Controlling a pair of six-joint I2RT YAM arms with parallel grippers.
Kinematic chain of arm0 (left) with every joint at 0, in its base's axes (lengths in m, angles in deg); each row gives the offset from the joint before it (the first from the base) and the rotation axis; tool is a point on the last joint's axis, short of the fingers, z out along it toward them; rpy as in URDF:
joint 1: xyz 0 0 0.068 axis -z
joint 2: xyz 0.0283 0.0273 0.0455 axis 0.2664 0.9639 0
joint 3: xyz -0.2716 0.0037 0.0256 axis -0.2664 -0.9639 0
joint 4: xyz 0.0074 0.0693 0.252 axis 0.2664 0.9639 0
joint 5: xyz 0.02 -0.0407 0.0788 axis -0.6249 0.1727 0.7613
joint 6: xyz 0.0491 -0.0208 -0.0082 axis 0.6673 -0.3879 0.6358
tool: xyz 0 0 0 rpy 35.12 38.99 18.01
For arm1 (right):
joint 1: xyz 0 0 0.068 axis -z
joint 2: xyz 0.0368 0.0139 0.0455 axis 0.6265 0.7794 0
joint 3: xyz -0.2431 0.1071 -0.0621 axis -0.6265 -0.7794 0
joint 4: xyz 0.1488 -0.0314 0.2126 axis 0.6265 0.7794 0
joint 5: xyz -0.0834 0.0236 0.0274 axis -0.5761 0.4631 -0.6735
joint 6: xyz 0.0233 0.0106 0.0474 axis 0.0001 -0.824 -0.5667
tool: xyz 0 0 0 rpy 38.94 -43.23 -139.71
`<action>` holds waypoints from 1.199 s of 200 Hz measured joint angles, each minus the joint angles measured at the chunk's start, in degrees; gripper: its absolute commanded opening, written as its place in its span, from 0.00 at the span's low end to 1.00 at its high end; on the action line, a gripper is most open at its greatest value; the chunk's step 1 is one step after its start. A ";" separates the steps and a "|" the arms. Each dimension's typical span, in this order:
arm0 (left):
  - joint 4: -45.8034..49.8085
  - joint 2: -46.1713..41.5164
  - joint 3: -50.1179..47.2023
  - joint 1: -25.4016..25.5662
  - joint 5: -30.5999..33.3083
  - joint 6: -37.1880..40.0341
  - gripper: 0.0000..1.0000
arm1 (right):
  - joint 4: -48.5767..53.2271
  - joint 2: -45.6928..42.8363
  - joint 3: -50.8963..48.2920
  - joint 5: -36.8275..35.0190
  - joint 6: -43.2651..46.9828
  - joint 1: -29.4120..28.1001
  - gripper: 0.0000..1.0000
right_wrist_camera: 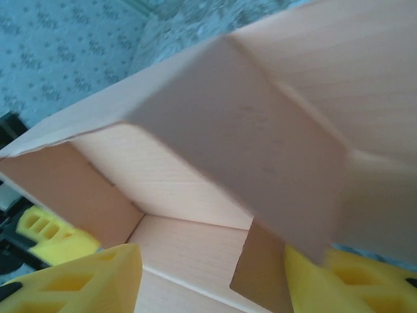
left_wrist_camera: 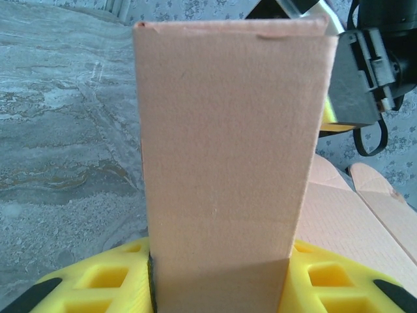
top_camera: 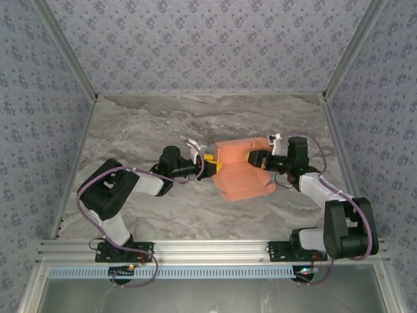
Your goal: Fold the paper box
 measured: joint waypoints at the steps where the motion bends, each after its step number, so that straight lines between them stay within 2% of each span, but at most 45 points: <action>1: 0.00 0.02 0.00 0.00 0.00 0.00 0.36 | 0.00 0.00 0.07 0.15 0.13 -0.15 0.61; 48: -0.02 0.70 0.04 0.13 0.20 0.00 0.36 | 2.40 -0.90 2.67 2.14 5.03 -2.71 0.63; 87: 1.44 -0.48 -0.02 -0.13 0.37 0.70 0.36 | 10.03 -8.11 5.22 2.89 11.43 -1.16 0.65; 114: 3.08 -4.13 -0.28 -1.62 0.13 0.87 0.36 | 12.59 -15.61 6.45 -0.24 14.64 1.90 0.66; 149: 5.88 -10.01 -0.33 -2.78 -0.57 1.09 0.36 | 10.45 -22.05 5.88 -6.73 14.38 10.05 0.62; 171: 8.35 -12.20 -0.33 -2.75 -2.49 1.29 0.36 | 6.82 -19.80 3.89 -8.22 11.45 16.11 0.56; 189: 10.49 -13.22 -0.33 -2.78 -3.58 1.55 0.36 | 5.84 -15.43 2.75 -8.96 9.70 19.39 0.55; 219: 13.70 -15.04 -0.35 -2.78 -5.09 1.88 0.37 | 5.81 -9.25 2.73 -6.99 11.34 19.78 0.54; 240: 14.91 -15.78 -0.35 -2.78 -6.23 2.01 0.37 | 8.33 -5.03 4.44 -3.82 16.11 17.68 0.46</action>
